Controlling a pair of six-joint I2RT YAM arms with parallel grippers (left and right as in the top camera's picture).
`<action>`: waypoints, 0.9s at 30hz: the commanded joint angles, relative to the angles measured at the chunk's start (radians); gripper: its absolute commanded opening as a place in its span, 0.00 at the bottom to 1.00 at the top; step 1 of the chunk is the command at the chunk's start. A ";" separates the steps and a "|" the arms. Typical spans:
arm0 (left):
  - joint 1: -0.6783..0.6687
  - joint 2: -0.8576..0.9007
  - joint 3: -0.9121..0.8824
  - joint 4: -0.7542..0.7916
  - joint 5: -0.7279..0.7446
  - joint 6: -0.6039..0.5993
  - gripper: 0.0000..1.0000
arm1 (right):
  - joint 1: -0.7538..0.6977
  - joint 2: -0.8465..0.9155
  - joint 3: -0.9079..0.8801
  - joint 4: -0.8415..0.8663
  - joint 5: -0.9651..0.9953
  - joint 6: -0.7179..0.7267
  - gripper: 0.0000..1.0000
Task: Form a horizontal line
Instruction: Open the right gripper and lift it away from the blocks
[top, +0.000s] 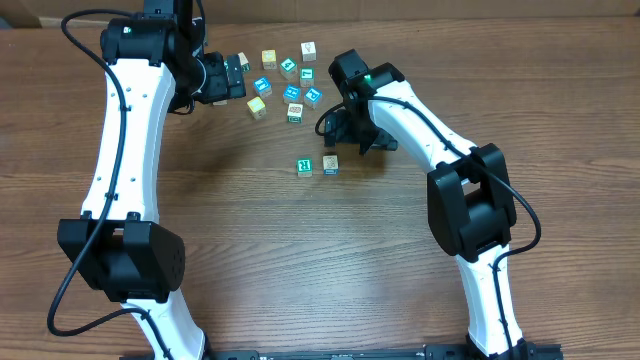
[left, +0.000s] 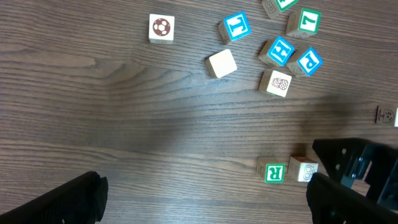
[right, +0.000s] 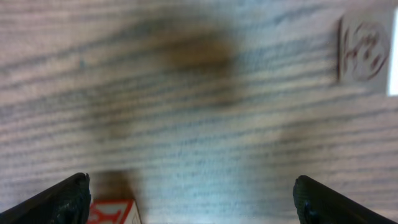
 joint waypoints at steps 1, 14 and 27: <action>-0.006 0.005 0.006 0.000 -0.007 -0.010 1.00 | 0.006 -0.036 -0.006 -0.042 -0.019 0.005 0.80; -0.006 0.005 0.006 0.000 -0.007 -0.010 1.00 | 0.011 -0.036 -0.015 -0.109 -0.035 0.032 0.07; -0.006 0.005 0.006 0.000 -0.007 -0.010 1.00 | 0.021 -0.036 -0.089 -0.039 -0.118 0.031 0.04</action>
